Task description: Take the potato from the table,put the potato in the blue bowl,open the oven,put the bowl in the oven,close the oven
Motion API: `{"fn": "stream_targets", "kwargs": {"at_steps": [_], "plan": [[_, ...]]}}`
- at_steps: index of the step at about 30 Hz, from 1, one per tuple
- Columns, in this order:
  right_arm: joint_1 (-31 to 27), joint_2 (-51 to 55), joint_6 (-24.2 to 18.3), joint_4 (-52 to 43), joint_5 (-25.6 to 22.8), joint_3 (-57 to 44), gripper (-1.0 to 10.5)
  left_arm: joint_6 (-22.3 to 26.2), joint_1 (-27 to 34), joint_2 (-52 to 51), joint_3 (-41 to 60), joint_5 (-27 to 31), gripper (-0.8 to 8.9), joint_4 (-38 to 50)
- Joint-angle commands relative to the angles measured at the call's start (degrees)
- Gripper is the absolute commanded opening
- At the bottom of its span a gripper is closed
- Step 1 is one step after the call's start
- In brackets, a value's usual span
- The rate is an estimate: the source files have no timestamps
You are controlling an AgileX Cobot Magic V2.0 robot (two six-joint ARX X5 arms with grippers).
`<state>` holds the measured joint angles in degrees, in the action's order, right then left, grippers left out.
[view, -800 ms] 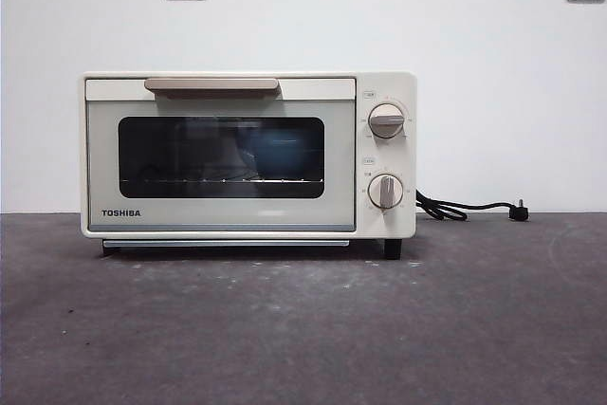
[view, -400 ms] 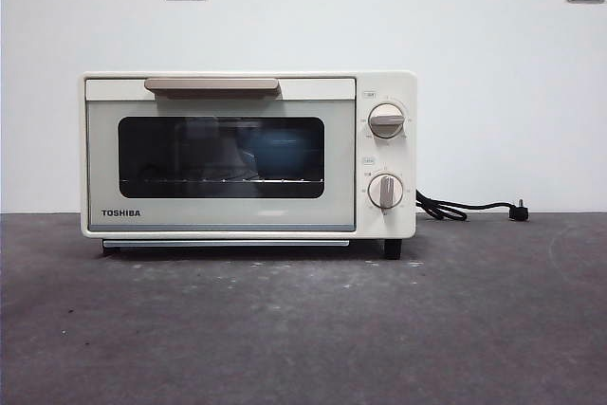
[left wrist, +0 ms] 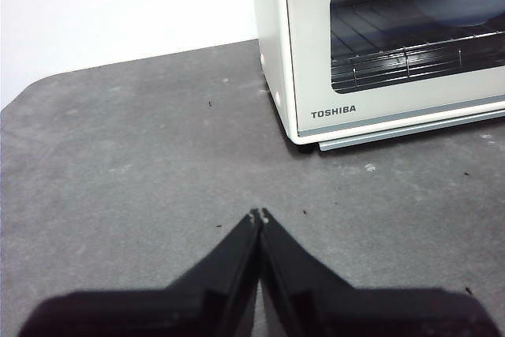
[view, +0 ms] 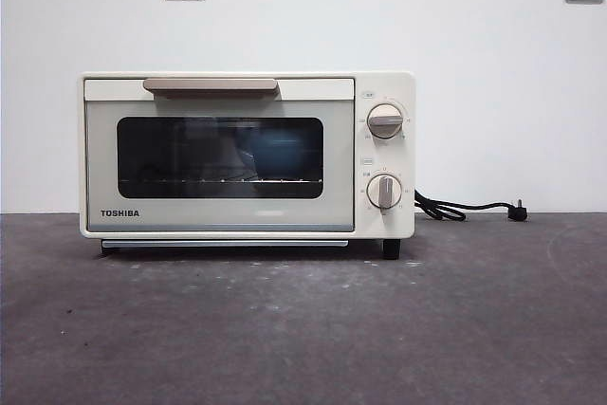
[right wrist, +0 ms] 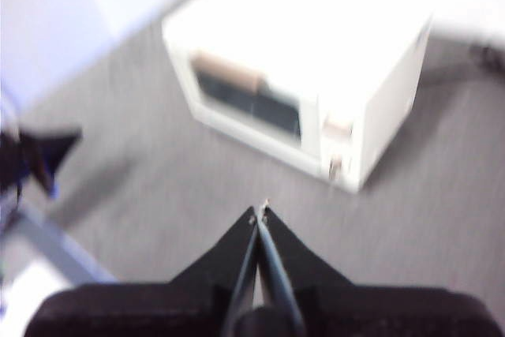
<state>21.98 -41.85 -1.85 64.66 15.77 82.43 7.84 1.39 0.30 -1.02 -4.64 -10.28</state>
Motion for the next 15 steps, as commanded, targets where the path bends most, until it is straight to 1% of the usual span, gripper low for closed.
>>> {"fn": "stream_targets", "kwargs": {"at_steps": [1, 3, 5, 8, 13, 15], "plan": [[-7.98, 3.65, -3.3, -6.49, 5.62, -4.81, 0.0, -0.57, 0.2, -0.11, 0.68, 0.11, -0.04, 0.09], [-11.65, 6.49, -3.39, -11.72, 4.66, -9.31, 0.0, -0.57, 0.2, -0.11, 0.68, 0.13, -0.04, 0.09], [-14.71, 9.7, -3.61, -18.1, 4.74, -15.32, 0.0, -0.59, 0.2, -0.11, 0.68, 0.13, -0.04, 0.09], [-17.29, 14.27, -3.43, -27.12, 4.94, -24.96, 0.0, -0.57, 0.2, -0.11, 0.68, 0.11, -0.04, 0.11], [-19.82, 21.97, 0.57, -40.39, 4.68, -42.95, 0.0, -0.57, 0.2, -0.11, 0.68, 0.11, -0.04, 0.11], [-20.2, 24.63, 1.88, -45.13, 2.97, -49.44, 0.0, -0.57, 0.2, -0.11, 0.68, 0.13, -0.04, 0.11]]}}
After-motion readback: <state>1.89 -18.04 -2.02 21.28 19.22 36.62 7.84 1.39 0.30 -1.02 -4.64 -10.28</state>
